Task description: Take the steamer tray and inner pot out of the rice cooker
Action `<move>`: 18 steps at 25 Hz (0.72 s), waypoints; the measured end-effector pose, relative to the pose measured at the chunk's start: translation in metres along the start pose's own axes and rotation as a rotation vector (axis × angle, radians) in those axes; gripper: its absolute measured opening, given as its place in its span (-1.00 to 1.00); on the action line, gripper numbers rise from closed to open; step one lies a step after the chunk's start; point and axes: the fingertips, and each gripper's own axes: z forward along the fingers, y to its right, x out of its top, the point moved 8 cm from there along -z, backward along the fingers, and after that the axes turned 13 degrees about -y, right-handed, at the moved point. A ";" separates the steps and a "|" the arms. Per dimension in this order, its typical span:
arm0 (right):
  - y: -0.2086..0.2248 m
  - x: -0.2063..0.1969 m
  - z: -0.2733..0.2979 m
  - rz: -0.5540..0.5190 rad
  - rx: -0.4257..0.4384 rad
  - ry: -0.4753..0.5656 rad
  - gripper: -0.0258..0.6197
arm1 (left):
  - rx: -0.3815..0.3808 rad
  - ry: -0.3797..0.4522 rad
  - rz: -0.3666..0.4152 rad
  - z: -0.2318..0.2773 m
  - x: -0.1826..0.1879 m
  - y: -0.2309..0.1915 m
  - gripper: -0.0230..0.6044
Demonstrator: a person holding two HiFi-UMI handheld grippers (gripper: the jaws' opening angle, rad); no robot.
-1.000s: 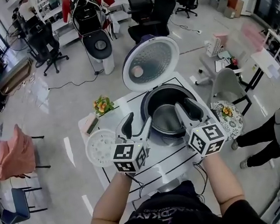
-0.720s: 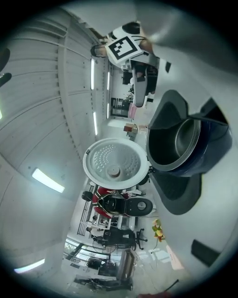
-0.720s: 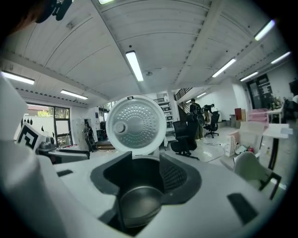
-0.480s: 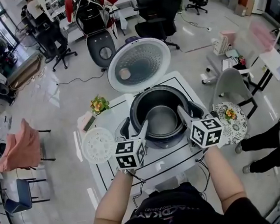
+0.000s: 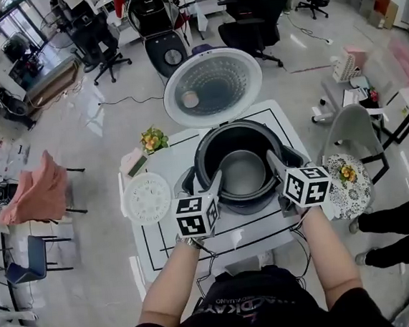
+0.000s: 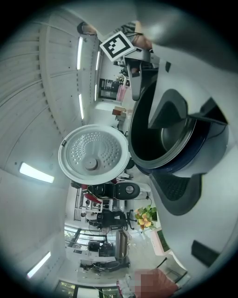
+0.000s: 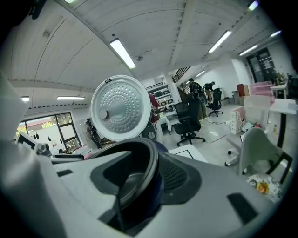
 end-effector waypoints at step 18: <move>0.000 0.001 0.012 -0.145 -0.063 -0.099 -0.39 | 0.160 -0.079 -0.044 0.013 0.001 0.006 -0.08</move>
